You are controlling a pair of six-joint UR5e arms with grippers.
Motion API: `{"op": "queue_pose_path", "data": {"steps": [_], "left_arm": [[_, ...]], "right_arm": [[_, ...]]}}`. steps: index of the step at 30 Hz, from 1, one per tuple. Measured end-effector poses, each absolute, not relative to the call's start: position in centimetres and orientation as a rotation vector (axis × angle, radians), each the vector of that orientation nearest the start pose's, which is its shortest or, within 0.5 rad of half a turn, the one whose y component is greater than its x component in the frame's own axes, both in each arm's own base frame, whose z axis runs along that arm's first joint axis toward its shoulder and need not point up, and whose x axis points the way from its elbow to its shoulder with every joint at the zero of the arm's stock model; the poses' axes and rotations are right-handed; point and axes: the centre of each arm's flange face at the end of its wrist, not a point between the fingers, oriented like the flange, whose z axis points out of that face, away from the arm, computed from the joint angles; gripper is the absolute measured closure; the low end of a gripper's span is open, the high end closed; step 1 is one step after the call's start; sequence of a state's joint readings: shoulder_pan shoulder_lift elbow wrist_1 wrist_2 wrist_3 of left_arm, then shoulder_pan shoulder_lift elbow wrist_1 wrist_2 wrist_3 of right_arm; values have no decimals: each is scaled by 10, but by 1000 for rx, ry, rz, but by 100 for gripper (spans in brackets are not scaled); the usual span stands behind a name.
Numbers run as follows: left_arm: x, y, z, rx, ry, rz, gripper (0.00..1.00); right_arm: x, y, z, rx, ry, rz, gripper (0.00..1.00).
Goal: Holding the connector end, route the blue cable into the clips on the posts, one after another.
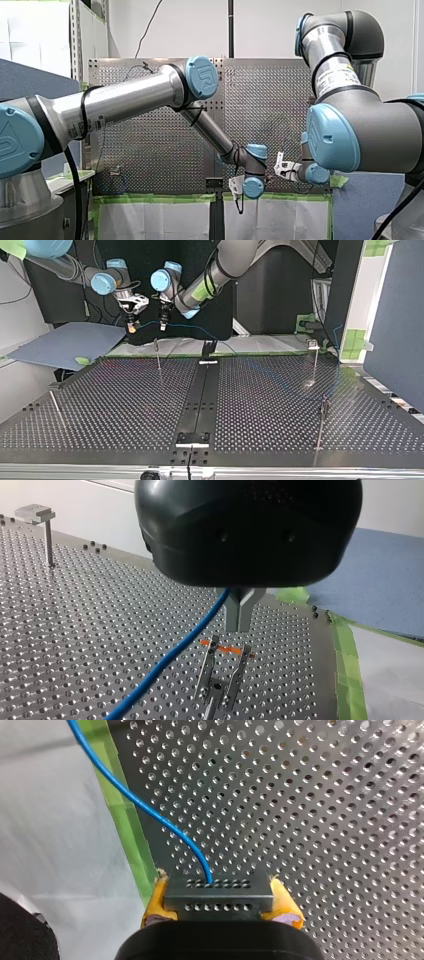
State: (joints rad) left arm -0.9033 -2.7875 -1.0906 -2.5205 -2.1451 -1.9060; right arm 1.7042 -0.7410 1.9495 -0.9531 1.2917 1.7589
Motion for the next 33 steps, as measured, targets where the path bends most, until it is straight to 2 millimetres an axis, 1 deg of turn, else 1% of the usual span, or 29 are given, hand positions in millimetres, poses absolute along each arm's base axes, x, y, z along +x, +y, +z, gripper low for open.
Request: {"op": "queue_pose_path", "data": {"steps": [6,8,14,18,20,26,33], "left_arm": [[410,-646,-62,30,1679,-449,100],[410,-646,-62,27,1675,-452,100],[415,-645,-64,27,1671,-462,100],[422,-644,-76,29,1683,-466,100],[425,-646,-78,25,1684,-475,100],[438,-654,-70,-3,1661,-510,100],[440,-655,-68,-13,1657,-525,100]], "right_arm": [[231,-496,-58,1677,-1362,1490,100],[231,-498,-61,1682,-1359,1491,100],[237,-507,-58,1706,-1324,1536,100],[238,-512,-56,1712,-1315,1552,100],[237,-514,-56,1710,-1319,1552,100],[228,-523,-55,1686,-1333,1542,100],[224,-533,-53,1678,-1315,1555,100]]}}
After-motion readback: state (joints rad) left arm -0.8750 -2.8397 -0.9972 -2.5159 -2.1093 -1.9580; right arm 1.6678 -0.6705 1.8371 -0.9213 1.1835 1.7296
